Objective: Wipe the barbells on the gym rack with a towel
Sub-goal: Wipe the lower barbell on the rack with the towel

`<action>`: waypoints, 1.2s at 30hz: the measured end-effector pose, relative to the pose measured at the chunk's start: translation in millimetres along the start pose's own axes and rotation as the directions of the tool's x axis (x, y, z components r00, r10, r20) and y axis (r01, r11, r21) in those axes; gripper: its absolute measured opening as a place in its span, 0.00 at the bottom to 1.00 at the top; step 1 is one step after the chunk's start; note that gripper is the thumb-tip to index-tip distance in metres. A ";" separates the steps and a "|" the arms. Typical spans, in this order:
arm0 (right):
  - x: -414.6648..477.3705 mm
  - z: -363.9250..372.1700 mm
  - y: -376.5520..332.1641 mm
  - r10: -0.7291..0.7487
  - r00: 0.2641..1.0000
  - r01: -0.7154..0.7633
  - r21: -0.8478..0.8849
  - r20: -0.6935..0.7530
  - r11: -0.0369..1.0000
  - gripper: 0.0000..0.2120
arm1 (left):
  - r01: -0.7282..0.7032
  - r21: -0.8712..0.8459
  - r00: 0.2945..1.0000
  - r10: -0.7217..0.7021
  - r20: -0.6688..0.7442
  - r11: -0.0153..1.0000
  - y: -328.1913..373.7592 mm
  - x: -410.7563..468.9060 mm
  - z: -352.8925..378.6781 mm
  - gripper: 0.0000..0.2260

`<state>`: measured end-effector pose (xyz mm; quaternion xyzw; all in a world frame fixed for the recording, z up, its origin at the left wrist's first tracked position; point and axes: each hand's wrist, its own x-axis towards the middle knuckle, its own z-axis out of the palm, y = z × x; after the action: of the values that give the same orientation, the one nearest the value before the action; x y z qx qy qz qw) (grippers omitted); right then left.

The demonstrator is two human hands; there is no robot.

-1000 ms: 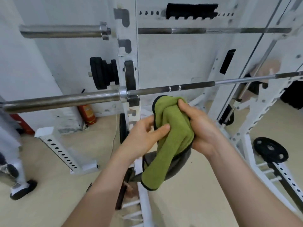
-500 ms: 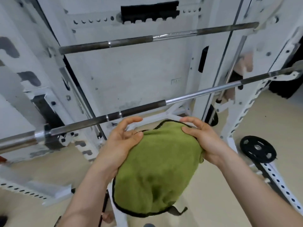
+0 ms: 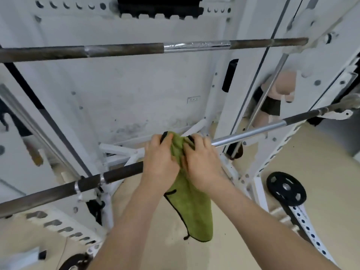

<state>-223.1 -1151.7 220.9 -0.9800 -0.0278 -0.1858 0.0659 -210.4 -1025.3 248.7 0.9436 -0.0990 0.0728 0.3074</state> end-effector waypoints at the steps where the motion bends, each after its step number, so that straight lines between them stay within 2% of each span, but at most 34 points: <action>1: 4.3 10.0 -1.9 -0.006 1.000 0.006 -0.033 0.009 0.999 0.10 | -0.021 0.172 1.000 0.021 -0.001 0.985 -4.2 4.8 6.3 0.25; 2: 8.7 17.7 0.5 -0.023 1.000 0.023 -0.046 0.000 0.999 0.09 | -0.036 0.308 0.999 0.045 -0.024 0.951 -7.1 7.2 12.2 0.24; 4: 17.0 23.0 9.2 -0.078 0.997 0.077 -0.080 -0.008 0.994 0.06 | -0.088 0.406 0.987 0.135 -0.088 0.910 -9.6 -1.3 20.3 0.23; 6: 31.7 19.7 19.2 -0.096 0.987 0.108 -0.094 0.126 0.990 0.07 | -0.191 0.415 0.974 0.224 -0.032 0.890 -7.3 -9.8 37.6 0.26; 7: 39.8 15.9 21.8 -0.107 0.973 0.130 -0.105 0.205 0.986 0.09 | -0.204 0.415 0.975 0.224 0.002 0.887 -4.7 -10.8 45.1 0.31; 9: 52.4 10.3 23.1 -0.157 0.931 0.209 -0.128 0.329 0.970 0.15 | -0.163 0.417 0.984 0.176 0.007 0.894 -4.7 -3.4 58.7 0.39; 10: 57.3 9.7 26.0 -0.177 0.920 0.232 -0.122 0.348 0.965 0.18 | -0.153 0.443 0.986 0.165 0.012 0.883 -3.0 4.1 62.0 0.40; 12: 64.6 11.1 39.9 -0.204 0.911 0.245 -0.071 0.357 0.967 0.21 | -0.158 0.513 0.987 0.139 0.077 0.844 8.2 21.9 61.4 0.32; 14: 68.2 12.8 63.6 -0.232 0.939 0.255 -0.063 0.256 0.965 0.24 | -0.185 0.583 0.971 0.056 0.231 0.791 19.5 38.6 64.9 0.17; 16: 69.3 9.5 93.5 -0.247 0.954 0.267 -0.106 0.170 0.958 0.27 | -0.223 0.579 0.962 0.080 0.262 0.784 33.9 53.9 79.8 0.11; 19: 75.6 4.4 149.7 -0.201 0.944 0.259 -0.210 0.263 0.943 0.22 | -0.281 0.547 0.954 0.169 0.247 0.788 73.5 73.4 119.5 0.04; 22: 80.7 -5.6 208.1 -0.117 0.935 0.204 -0.236 0.336 0.950 0.21 | -0.257 0.570 0.963 0.154 0.223 0.780 122.0 87.1 151.8 0.01; 24: 78.8 -10.2 235.2 -0.095 0.931 0.182 -0.222 0.353 0.958 0.23 | -0.312 0.626 0.950 0.235 0.205 0.715 134.6 92.7 171.6 0.09; 27: 74.4 -11.2 245.1 -0.152 0.941 0.202 -0.143 0.302 0.969 0.28 | -0.277 0.681 0.961 0.201 0.191 0.677 131.0 90.5 173.1 0.11; 30: 69.9 -9.8 229.2 -0.355 0.925 0.366 -0.070 0.132 0.928 0.23 | -0.141 0.717 0.989 0.123 0.078 0.682 103.1 72.3 145.4 0.13; 31: 66.8 -5.6 219.8 -0.421 0.900 0.426 -0.026 0.112 0.904 0.22 | -0.101 0.708 0.993 0.109 0.035 0.699 86.4 64.3 133.9 0.16; 33: 56.9 3.4 192.1 -0.507 0.856 0.504 0.055 0.095 0.862 0.23 | -0.083 0.673 0.996 0.075 0.041 0.735 59.9 48.5 107.0 0.18; 36: 44.3 11.9 151.5 -0.536 0.831 0.524 0.113 0.148 0.844 0.20 | -0.049 0.514 0.973 -0.075 0.217 0.857 45.9 47.8 78.3 0.24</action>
<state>-165.7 -1298.7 208.3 -0.9435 -0.3100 -0.1094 0.0423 -168.7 -1115.0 221.5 0.9940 -0.1044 -0.0148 0.0306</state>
